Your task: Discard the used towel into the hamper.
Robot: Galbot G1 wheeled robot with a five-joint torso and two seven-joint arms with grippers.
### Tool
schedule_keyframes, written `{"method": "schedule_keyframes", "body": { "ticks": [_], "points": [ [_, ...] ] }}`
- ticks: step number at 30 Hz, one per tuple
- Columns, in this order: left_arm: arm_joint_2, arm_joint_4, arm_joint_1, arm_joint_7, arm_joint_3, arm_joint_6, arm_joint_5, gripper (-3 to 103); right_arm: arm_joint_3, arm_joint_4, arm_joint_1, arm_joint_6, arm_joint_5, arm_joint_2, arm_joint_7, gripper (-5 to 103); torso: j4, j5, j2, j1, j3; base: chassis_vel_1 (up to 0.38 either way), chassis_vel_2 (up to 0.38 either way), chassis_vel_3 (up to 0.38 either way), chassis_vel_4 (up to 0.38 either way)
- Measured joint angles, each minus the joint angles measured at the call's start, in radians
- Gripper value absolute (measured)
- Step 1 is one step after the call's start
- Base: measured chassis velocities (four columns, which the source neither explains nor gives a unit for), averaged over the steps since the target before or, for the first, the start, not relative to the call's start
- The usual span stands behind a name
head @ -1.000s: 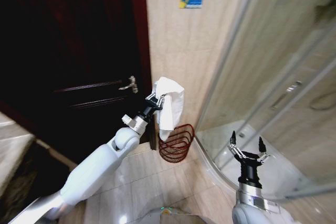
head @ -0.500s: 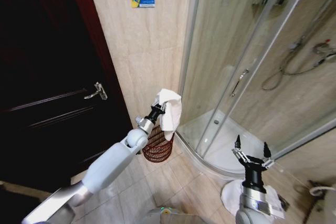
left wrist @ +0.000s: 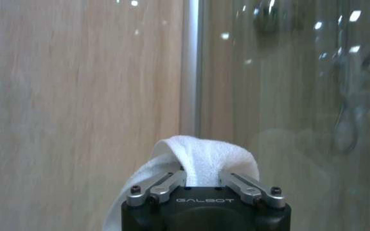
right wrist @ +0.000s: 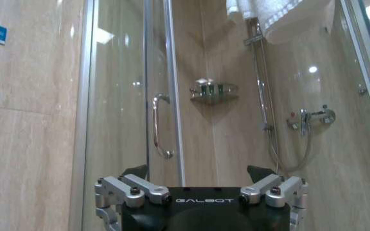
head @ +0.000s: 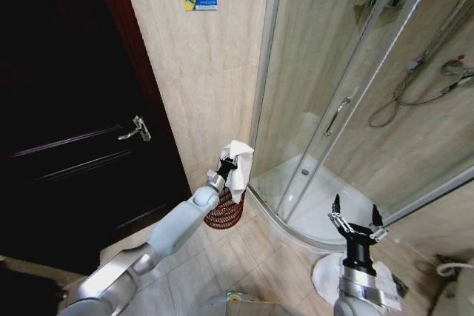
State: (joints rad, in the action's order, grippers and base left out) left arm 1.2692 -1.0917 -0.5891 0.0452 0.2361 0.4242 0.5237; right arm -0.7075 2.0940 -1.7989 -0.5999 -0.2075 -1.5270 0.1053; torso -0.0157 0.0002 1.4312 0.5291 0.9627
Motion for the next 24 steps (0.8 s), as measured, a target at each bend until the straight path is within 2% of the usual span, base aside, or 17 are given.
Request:
{"method": "schedule_keyframes", "body": {
  "ticks": [3, 7, 13, 16, 18, 24],
  "points": [
    [0.055, 0.163, 0.025, -0.001, -0.024, 0.044, -0.048, 7, 0.0, -0.013, -0.008, -0.007, 0.0, 0.001, -0.002, 100, -0.0001, 0.0, 0.0, 0.0, 0.0, 0.0, 0.0, 0.0, 0.0],
    [0.083, 0.241, 0.042, 0.011, -0.042, 0.055, -0.069, 7, 0.0, -0.019, -0.015, -0.011, 0.0, 0.005, -0.004, 100, 0.0, 0.0, 0.0, 0.0, 0.0, 0.0, 0.0, 0.0, 0.0],
    [0.109, 0.289, 0.052, 0.041, -0.063, 0.033, -0.099, 7, 0.003, -0.024, -0.014, -0.012, 0.0, 0.011, -0.004, 100, -0.0001, -0.0001, 0.0, 0.0, 0.0, 0.0, 0.0, 0.0, 0.0],
    [0.105, 0.29, 0.049, 0.06, -0.052, -0.011, -0.104, 7, 0.004, -0.024, -0.01, -0.01, -0.005, 0.014, -0.009, 100, 0.0, -0.0001, 0.0, 0.0, 0.0, 0.0, 0.0, 0.0, 0.0],
    [0.102, 0.29, 0.048, 0.061, -0.044, -0.022, -0.103, 7, 0.004, -0.025, -0.007, -0.013, -0.01, 0.015, -0.012, 100, 0.0, -0.0002, 0.0, 0.0, 0.0, 0.0, 0.0, 0.0, 0.0],
    [0.096, 0.261, 0.038, 0.061, -0.038, -0.017, -0.082, 7, 0.005, -0.031, 0.001, -0.025, -0.015, 0.013, -0.044, 100, -0.0003, -0.0004, 0.0, 0.0, 0.0, 0.0, 0.0, 0.0, 0.0]
  ]
}}
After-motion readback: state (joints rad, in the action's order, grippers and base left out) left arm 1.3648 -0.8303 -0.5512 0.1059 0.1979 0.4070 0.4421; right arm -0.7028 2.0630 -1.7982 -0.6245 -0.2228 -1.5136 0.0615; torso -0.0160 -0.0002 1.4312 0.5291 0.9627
